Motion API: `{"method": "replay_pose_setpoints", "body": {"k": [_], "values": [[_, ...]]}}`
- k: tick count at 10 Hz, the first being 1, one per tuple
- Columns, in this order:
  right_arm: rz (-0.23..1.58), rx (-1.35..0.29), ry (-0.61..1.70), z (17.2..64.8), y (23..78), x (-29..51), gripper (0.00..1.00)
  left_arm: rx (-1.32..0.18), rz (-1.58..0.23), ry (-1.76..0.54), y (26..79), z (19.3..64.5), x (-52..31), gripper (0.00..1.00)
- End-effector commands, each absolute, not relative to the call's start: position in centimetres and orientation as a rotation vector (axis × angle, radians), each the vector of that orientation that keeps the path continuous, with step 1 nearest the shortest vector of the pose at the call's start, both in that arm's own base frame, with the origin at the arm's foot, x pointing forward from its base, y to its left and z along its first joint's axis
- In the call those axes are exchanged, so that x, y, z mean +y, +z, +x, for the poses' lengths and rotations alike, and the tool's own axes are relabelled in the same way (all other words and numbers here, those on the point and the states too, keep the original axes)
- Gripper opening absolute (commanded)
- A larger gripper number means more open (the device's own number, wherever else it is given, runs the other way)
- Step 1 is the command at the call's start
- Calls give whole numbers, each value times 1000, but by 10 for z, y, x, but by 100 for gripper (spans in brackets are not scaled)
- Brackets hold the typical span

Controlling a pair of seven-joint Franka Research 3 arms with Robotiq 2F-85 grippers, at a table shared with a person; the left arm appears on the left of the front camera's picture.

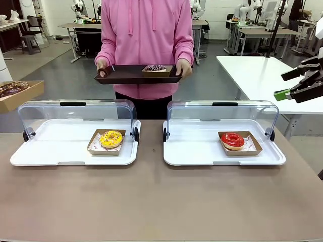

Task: Provide the desired donut to the person.
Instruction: Pick up and lift the Paper togo box containing the Donut pointed at by the person, then place the picked Paper togo box onto the Handle tray extended by the person.

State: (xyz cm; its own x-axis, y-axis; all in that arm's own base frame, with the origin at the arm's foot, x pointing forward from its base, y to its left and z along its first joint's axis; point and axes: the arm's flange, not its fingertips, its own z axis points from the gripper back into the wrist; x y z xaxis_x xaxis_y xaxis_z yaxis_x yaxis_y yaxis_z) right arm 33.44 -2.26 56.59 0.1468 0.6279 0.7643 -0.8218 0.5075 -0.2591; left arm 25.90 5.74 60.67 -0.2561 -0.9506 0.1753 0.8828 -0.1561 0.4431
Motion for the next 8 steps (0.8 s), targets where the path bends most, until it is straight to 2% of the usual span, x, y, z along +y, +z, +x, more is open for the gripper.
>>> {"method": "replay_pose_setpoints", "body": {"k": [1,8], "values": [[246,-951,1060,334,564,-23,100,-554,177,-1732,611,253,58,0],[246,-951,1060,334,564,-23,100,-554,177,-1732,611,253,58,0]]}}
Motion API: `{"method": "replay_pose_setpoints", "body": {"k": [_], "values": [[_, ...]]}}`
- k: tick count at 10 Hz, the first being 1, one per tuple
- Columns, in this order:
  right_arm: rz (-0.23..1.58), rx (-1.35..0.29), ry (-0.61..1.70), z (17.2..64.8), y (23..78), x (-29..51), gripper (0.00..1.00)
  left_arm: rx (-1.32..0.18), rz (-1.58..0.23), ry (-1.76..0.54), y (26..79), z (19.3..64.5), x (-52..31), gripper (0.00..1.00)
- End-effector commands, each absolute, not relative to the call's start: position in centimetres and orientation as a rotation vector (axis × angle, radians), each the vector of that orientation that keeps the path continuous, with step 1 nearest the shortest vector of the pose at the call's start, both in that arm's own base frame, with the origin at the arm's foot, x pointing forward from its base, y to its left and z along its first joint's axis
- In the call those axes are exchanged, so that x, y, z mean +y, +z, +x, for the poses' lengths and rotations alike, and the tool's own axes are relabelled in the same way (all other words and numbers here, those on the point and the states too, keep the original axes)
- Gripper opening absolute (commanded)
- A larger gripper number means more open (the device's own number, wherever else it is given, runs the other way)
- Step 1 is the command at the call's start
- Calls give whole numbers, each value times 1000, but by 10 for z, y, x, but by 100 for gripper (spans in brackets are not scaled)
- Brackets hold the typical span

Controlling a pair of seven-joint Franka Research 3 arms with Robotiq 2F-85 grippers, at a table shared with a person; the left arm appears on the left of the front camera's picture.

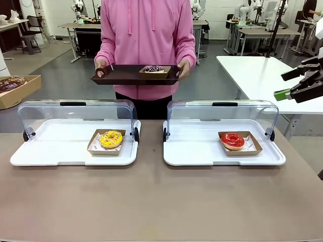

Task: Provide the desired donut to the person.
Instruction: Place the picked Paper togo box onto the Handle tray extended by the person.

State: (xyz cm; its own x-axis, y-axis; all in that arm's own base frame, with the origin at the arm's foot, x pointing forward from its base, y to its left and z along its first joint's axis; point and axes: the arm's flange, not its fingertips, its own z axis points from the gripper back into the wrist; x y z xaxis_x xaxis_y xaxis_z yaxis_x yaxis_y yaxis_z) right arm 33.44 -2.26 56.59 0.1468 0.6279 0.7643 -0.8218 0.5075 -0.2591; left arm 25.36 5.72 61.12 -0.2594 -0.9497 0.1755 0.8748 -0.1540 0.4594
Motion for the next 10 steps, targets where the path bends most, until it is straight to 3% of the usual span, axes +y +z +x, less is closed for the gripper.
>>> {"method": "replay_pose_setpoints", "body": {"k": [1,10], "values": [[246,-951,1060,334,564,-23,100,-554,177,-1732,611,253,58,0],[246,-951,1060,334,564,-23,100,-554,177,-1732,611,253,58,0]]}}
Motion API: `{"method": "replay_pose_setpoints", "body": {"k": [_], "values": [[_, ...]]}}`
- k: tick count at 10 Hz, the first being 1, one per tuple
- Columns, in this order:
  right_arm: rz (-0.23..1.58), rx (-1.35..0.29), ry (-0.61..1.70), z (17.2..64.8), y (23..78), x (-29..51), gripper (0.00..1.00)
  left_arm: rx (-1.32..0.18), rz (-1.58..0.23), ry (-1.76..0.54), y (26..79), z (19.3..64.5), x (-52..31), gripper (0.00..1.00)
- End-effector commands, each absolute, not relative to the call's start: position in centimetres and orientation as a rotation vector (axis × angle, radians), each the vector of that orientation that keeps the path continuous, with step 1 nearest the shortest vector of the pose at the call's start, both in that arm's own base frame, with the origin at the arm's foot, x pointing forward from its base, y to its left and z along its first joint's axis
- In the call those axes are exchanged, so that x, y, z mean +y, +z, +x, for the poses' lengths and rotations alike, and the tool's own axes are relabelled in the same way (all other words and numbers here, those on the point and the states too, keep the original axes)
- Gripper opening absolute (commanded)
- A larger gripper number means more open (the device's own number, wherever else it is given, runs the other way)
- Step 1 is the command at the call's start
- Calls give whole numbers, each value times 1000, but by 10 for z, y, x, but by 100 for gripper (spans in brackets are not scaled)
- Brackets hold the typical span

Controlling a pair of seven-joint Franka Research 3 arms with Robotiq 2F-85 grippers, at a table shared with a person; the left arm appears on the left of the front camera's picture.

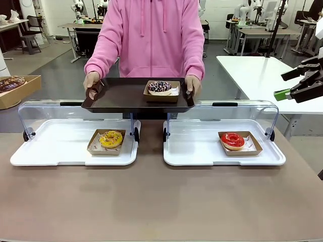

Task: Provide the desired donut to the person.
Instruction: Place the picked Paper togo box onto the Handle tray extended by the person.

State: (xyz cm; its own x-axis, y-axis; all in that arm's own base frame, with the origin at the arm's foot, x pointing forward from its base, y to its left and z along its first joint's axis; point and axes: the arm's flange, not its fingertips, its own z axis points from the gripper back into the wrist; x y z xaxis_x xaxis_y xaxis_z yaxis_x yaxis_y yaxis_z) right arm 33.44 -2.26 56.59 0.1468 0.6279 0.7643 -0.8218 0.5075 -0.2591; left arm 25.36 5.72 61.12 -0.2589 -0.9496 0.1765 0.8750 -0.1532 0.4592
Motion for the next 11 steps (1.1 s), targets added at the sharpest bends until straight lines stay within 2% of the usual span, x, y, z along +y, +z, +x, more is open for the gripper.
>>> {"method": "replay_pose_setpoints", "body": {"k": [1,8,9,11], "values": [[246,-951,1060,334,564,-23,100,-554,177,-1732,611,253,58,0],[246,-951,1060,334,564,-23,100,-561,178,-1748,611,254,57,1],[246,-951,1060,334,564,-23,100,-629,69,-1736,619,258,39,1],[246,-951,1060,334,564,-23,100,-539,67,-1606,658,283,-30,1]]}}
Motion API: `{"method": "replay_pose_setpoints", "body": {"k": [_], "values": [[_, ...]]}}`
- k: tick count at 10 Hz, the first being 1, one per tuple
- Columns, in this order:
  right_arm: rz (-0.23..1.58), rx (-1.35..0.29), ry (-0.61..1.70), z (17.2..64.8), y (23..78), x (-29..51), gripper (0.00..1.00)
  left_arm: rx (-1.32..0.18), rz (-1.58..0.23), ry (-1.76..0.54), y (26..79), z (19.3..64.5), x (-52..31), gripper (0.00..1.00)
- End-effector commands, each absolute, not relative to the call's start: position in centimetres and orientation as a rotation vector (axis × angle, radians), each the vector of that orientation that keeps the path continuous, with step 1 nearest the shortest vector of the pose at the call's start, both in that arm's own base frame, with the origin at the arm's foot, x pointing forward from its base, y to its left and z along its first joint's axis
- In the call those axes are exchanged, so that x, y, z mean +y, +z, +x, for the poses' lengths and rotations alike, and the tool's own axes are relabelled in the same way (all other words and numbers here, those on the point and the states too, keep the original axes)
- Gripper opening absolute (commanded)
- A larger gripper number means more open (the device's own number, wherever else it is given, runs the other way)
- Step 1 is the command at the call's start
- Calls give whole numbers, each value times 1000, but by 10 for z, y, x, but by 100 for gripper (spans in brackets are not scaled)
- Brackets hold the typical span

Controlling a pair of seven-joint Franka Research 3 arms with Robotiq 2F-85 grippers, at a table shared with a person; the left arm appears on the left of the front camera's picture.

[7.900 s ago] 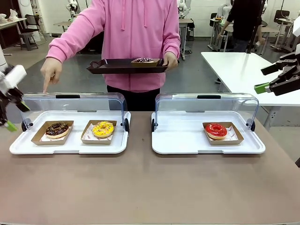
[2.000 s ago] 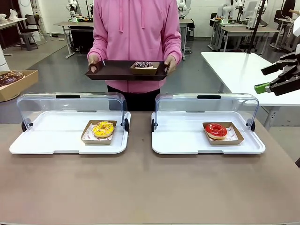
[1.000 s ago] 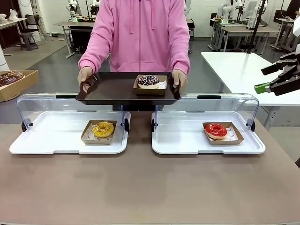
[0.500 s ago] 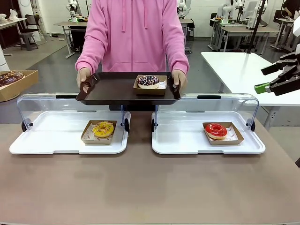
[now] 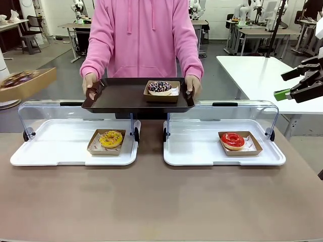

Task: Provide the desired donut to the person.
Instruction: Place the picked Paper togo box onto the Handle tray extended by the person.

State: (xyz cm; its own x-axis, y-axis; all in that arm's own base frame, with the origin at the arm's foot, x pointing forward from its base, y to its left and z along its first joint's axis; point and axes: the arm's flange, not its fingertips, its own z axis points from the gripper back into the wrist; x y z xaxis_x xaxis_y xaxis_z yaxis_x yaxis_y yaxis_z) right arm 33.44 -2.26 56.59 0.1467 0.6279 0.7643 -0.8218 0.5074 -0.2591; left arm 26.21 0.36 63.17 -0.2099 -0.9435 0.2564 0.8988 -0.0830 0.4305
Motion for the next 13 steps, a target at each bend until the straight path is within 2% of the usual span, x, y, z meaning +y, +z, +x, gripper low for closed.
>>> {"method": "replay_pose_setpoints", "body": {"k": [1,4,7,13], "values": [[246,-951,1060,334,564,-23,100,-463,54,-1538,671,302,-59,1],[246,-951,1060,334,564,-23,100,-321,149,-1454,673,363,-151,1],[246,-951,1060,334,564,-23,100,-247,171,-1468,631,426,-214,1],[246,-951,1060,334,564,-23,100,-384,190,-1522,555,491,-243,1]]}}
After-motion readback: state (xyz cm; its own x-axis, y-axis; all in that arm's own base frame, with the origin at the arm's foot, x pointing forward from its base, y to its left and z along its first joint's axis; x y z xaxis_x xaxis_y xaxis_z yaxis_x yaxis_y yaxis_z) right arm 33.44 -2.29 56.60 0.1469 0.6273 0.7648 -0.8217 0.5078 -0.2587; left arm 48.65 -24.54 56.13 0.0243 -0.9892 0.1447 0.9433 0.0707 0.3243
